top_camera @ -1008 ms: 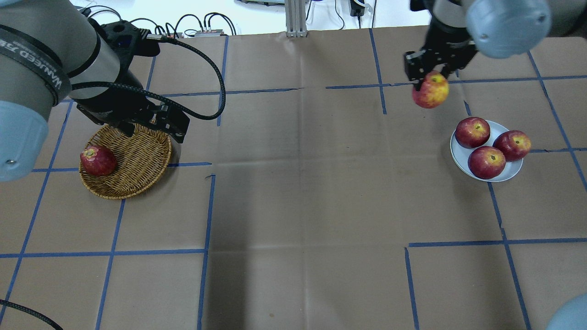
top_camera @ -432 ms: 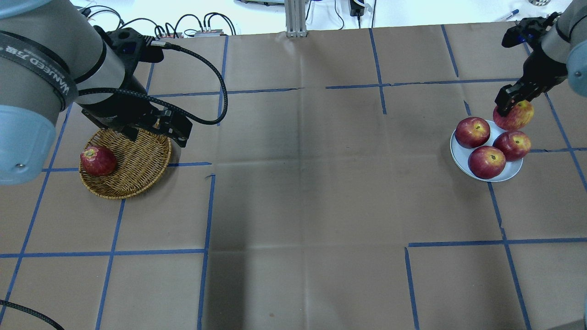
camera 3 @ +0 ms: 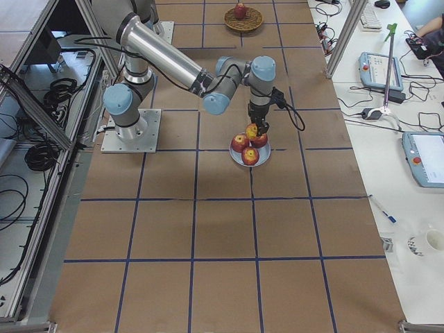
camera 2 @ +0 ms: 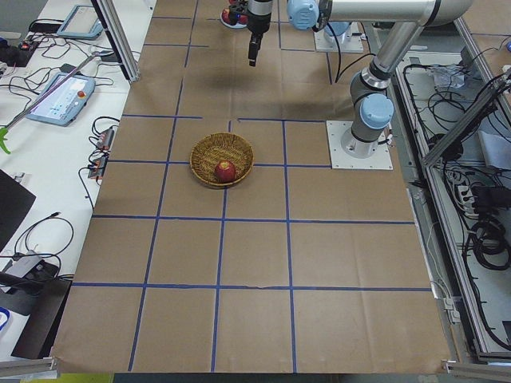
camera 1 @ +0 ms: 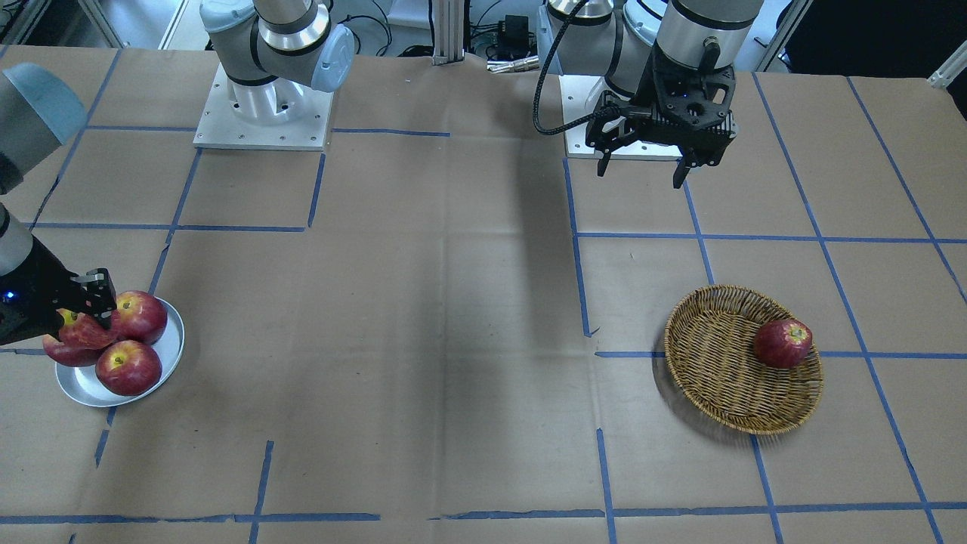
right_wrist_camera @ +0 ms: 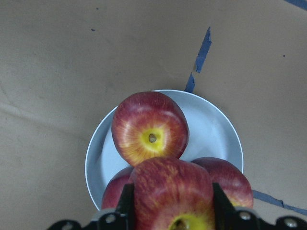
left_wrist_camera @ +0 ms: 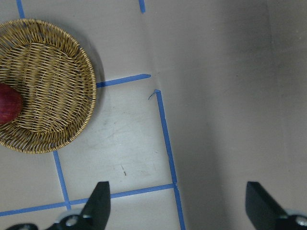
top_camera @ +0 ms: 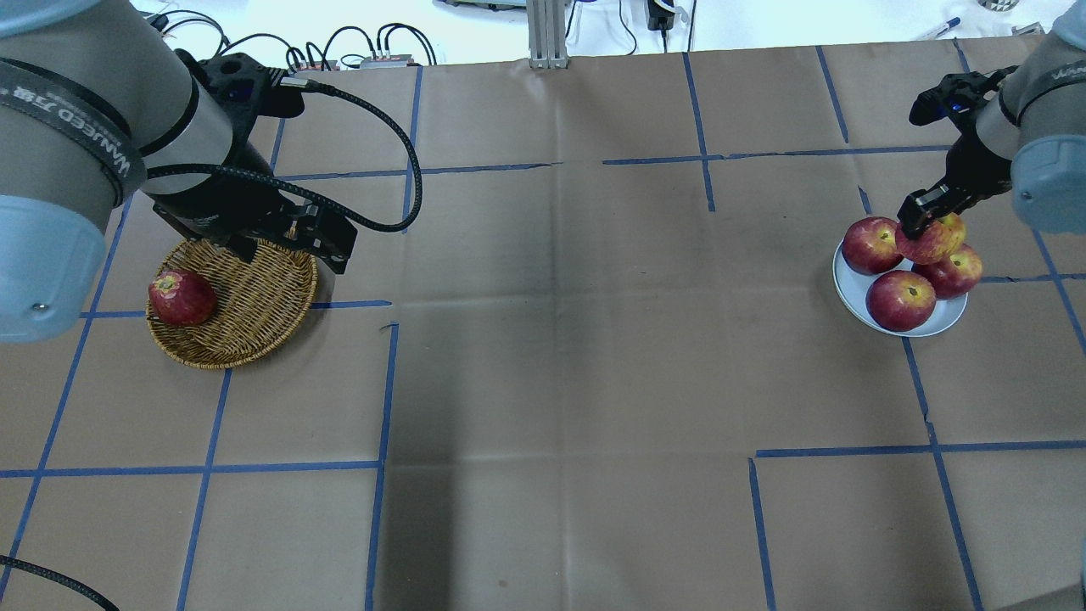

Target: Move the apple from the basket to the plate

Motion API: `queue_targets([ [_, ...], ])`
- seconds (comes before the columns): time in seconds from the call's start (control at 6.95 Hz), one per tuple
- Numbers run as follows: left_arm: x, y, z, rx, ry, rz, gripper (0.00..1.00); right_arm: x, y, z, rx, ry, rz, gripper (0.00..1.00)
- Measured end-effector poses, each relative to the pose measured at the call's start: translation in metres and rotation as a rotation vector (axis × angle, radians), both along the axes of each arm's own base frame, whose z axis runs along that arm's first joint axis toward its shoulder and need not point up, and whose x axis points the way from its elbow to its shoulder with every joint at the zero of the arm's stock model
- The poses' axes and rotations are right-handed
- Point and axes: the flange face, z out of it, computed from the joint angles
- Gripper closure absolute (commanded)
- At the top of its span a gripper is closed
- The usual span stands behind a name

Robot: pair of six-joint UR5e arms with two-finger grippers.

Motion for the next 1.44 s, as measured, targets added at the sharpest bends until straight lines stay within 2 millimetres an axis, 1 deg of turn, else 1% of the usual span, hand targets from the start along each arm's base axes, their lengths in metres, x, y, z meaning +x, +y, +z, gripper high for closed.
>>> queue_targets([
  [0.14,0.0,0.0,0.0,0.001,0.001,0.0,0.01,-0.001,-0.002,-0.007,0.002,-0.001,-0.002,0.64],
  [0.29,0.0,0.0,-0.001,0.001,0.002,-0.001,0.01,-0.002,-0.003,-0.012,0.005,-0.001,-0.002,0.44],
  [0.43,0.0,0.0,-0.001,0.001,0.003,-0.001,0.01,-0.003,-0.003,-0.014,0.009,0.002,-0.003,0.0],
  [0.86,0.0,0.0,-0.001,0.001,0.004,0.0,0.01,-0.005,-0.004,-0.013,0.014,0.016,-0.002,0.0],
  [1.15,0.0,0.0,-0.001,0.003,0.005,0.001,0.01,-0.006,-0.006,-0.002,0.0,0.024,-0.003,0.0],
  [1.3,0.0,0.0,-0.001,0.004,0.005,0.001,0.01,-0.005,-0.007,0.018,-0.01,0.024,-0.009,0.0],
  [1.44,0.0,0.0,-0.001,0.006,0.005,0.001,0.01,0.001,-0.008,0.048,-0.009,0.016,-0.03,0.0],
])
